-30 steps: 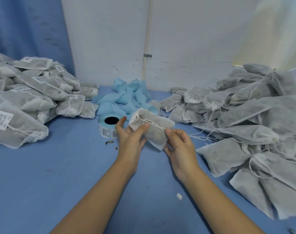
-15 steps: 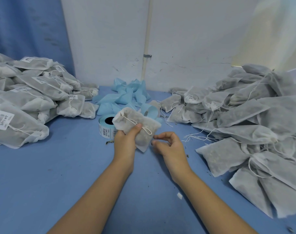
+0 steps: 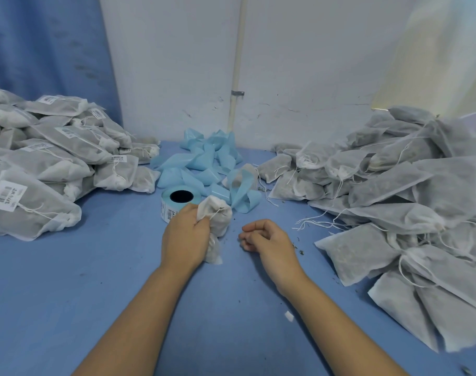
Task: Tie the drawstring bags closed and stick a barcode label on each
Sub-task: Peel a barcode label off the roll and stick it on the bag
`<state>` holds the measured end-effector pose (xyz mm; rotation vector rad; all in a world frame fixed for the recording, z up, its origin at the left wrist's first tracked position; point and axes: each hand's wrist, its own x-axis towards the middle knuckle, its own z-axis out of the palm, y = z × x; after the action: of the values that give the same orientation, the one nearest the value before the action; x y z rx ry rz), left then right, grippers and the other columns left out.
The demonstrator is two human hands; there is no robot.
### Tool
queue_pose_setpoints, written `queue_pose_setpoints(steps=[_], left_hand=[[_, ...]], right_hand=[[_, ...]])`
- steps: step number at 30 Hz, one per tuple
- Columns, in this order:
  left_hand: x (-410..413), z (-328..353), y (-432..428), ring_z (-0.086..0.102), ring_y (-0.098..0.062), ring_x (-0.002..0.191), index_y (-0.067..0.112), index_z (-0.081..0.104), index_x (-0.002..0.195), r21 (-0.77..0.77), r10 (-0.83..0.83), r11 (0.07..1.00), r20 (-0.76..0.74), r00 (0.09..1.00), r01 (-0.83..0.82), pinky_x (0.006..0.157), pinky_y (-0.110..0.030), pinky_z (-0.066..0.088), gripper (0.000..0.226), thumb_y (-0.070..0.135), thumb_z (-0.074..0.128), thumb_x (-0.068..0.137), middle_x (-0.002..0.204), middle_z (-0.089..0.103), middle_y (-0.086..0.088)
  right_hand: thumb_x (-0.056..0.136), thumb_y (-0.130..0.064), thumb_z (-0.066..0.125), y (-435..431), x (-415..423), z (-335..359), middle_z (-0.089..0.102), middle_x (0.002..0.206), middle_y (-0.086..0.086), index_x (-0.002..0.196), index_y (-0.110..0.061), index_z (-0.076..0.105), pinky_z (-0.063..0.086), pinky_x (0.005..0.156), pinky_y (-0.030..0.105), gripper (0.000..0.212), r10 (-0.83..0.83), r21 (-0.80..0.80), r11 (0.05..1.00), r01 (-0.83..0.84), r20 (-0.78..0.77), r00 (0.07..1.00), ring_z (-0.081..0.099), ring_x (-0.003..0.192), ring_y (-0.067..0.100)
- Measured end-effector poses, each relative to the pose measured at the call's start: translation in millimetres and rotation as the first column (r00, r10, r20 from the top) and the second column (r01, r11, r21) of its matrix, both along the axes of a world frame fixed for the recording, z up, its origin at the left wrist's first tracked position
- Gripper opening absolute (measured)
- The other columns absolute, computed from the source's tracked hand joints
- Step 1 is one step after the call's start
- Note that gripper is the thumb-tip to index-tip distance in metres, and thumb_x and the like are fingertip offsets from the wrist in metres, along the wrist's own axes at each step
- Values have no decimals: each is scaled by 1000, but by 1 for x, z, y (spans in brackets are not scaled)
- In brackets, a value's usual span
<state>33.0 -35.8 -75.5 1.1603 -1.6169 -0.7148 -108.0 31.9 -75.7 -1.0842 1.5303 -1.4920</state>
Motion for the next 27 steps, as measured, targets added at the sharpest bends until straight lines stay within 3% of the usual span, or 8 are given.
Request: queue_pose_setpoints(steps=[4, 8, 11, 14, 17, 22, 27], left_hand=[[-1, 2, 2, 48, -9, 66, 31, 50, 63, 29, -178, 983, -67, 982, 180, 63, -31, 36, 12, 22, 42, 67, 64, 54, 15], [-4, 4, 7, 57, -9, 81, 37, 62, 79, 11, -386, 921, -104, 917, 389, 76, -34, 44, 33, 15, 44, 62, 79, 63, 22], [-10, 3, 13, 59, -7, 85, 38, 64, 83, 3, -500, 864, -114, 858, 504, 77, -28, 45, 39, 12, 44, 62, 85, 65, 20], [-18, 4, 19, 60, -2, 80, 31, 66, 85, 23, -563, 816, -199, 802, 578, 71, -17, 44, 39, 9, 46, 59, 82, 67, 19], [-22, 5, 22, 58, 2, 71, 26, 66, 80, 46, -580, 790, -268, 769, 611, 64, -11, 42, 36, 7, 46, 57, 73, 66, 18], [-23, 7, 26, 58, 2, 69, 23, 67, 78, 48, -587, 783, -271, 763, 620, 64, -11, 43, 34, 6, 46, 57, 71, 67, 16], [-23, 8, 27, 57, 1, 69, 21, 66, 80, 66, -542, 813, -276, 794, 578, 63, -13, 43, 33, 9, 45, 58, 71, 66, 16]], right_hand=[[88, 8, 47, 0, 1, 0, 64, 89, 7, 90, -14, 59, 51, 65, 20, 25, -78, -76, 994, 80, 29, 997, 59, 69, 14], [91, -5, 55, 4, -14, 1, 54, 91, 1, 110, -31, 59, 40, 64, 13, 33, -235, -260, 955, 141, -380, 895, 47, 63, 5], [92, -4, 54, 6, -20, 2, 52, 94, -2, 122, -37, 54, 42, 70, 14, 44, -202, -290, 955, 59, -492, 847, 51, 75, 6], [88, -1, 57, 5, -19, 0, 55, 108, -7, 127, -32, 44, 47, 77, 20, 52, -200, -236, 966, 103, -435, 878, 55, 85, 2], [87, -1, 61, 5, -19, 0, 56, 109, -18, 121, -28, 42, 44, 78, 7, 48, -173, -206, 973, 108, -329, 928, 57, 100, -4], [82, 5, 60, 8, -19, 2, 66, 93, -15, 95, -25, 60, 44, 69, 7, 32, -135, -177, 981, 79, -336, 932, 59, 80, -11], [81, 7, 61, 9, -19, 3, 70, 88, -9, 90, -17, 66, 44, 68, 8, 26, -146, -214, 973, 84, -291, 946, 60, 74, -7]])
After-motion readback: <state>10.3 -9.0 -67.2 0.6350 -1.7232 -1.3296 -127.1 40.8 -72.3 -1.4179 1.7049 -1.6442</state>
